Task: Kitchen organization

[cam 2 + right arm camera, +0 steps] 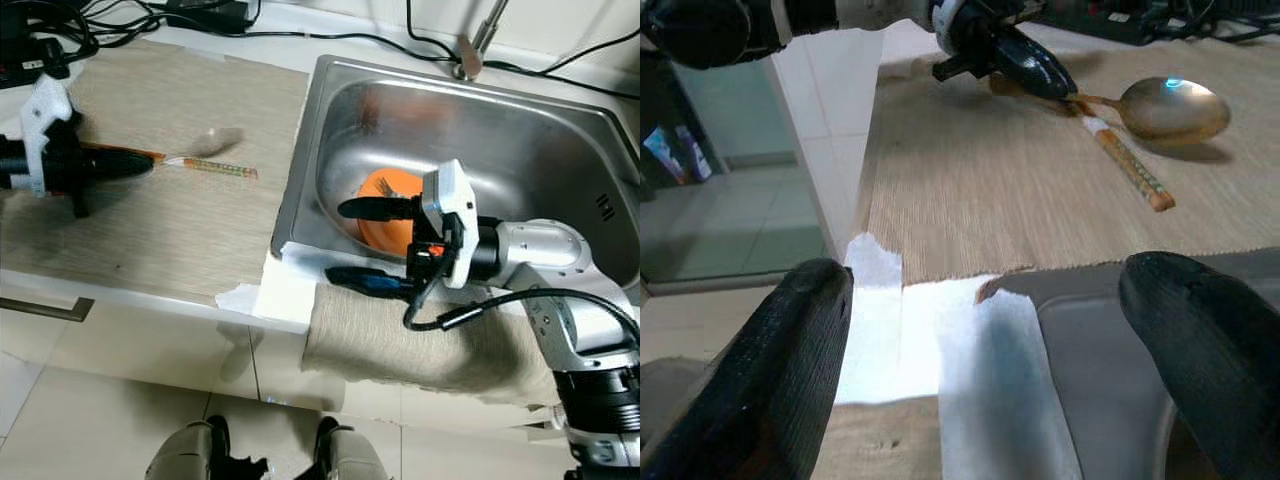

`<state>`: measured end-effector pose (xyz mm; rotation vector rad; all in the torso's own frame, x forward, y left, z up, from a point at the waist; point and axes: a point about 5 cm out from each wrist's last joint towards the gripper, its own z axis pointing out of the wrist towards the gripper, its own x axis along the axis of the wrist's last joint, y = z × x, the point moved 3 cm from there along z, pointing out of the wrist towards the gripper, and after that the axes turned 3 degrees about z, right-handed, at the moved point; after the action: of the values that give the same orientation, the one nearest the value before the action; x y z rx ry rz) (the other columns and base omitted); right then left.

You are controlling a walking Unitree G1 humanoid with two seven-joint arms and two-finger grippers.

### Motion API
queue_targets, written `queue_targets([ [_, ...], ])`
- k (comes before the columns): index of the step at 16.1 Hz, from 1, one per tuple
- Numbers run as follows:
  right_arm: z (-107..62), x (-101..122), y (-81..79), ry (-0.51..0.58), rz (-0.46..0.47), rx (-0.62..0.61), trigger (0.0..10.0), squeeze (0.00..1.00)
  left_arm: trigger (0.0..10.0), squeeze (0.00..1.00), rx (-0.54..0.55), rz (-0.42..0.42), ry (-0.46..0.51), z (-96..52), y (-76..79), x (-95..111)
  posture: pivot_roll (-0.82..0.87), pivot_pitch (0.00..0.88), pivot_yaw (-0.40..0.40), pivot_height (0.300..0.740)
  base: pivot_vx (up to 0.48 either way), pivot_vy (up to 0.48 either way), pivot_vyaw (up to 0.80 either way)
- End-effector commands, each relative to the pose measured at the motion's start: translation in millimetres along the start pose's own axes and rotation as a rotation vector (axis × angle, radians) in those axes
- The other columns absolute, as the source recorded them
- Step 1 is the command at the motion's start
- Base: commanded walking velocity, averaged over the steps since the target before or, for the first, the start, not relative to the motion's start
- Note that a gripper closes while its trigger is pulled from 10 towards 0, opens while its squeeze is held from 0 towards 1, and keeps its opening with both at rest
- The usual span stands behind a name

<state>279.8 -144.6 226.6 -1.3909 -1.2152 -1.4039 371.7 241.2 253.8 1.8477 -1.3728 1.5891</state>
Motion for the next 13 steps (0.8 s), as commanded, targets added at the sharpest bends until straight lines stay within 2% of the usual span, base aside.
queue_targets([
  [1,-3.1,7.5,4.9,0.038,-0.013,-0.035,10.0,0.0,0.0,0.0,-0.008,0.01,0.039,-2.3,0.8,8.6,-0.16,0.176,-0.066,0.74,0.0,0.0,0.0],
  [2,-0.5,11.7,10.0,0.101,0.002,-0.087,10.0,0.0,0.0,0.0,0.006,0.023,0.07,-0.2,3.3,20.3,-0.15,0.179,-0.067,0.74,0.0,0.0,0.0],
  [4,2.3,14.1,11.5,0.14,0.023,-0.11,10.0,0.0,0.0,0.0,0.017,0.013,0.09,2.6,5.3,27.4,-0.15,0.18,-0.069,0.74,0.0,0.0,0.0],
  [5,6.0,16.1,11.4,0.175,0.041,-0.122,10.0,0.14,0.0,0.0,0.034,0.012,0.107,4.6,6.7,32.4,-0.16,0.181,-0.073,0.74,0.0,0.0,0.0],
  [6,8.6,23.9,12.9,0.244,0.068,-0.149,10.0,1.0,0.0,0.0,0.057,0.004,0.147,5.0,7.7,44.2,-0.16,0.176,-0.07,0.74,0.0,0.0,0.0],
  [7,5.4,33.1,13.9,0.306,0.094,-0.159,10.0,1.0,0.0,0.0,0.072,-0.015,0.192,3.6,10.2,58.4,-0.16,0.169,-0.058,0.74,0.0,0.0,0.0],
  [9,-4.1,30.9,21.1,0.342,0.131,-0.188,10.0,1.0,0.0,0.0,0.086,-0.045,0.266,9.2,15.7,66.1,-0.15,0.182,-0.052,0.74,0.0,0.0,0.0],
  [10,-3.3,20.1,22.3,0.347,0.155,-0.212,10.0,1.0,0.0,0.0,0.111,-0.058,0.283,13.3,18.2,56.8,-0.17,0.187,-0.045,0.74,0.0,0.0,0.0],
  [11,-3.9,14.8,27.2,0.354,0.168,-0.276,10.0,1.0,0.0,0.0,0.156,-0.105,0.281,17.4,17.5,50.8,-0.17,0.169,-0.044,0.74,0.0,0.0,0.0],
  [12,-3.3,20.7,27.2,0.383,0.189,-0.273,10.0,1.0,0.0,0.0,0.155,-0.117,0.283,19.2,19.7,53.0,-0.17,0.203,-0.045,0.74,0.0,0.0,0.0],
  [13,-3.1,22.4,24.5,0.394,0.192,-0.257,10.0,1.0,0.0,0.0,0.157,-0.102,0.279,21.1,23.6,52.0,-0.17,0.187,-0.039,0.74,0.0,0.0,0.0],
])
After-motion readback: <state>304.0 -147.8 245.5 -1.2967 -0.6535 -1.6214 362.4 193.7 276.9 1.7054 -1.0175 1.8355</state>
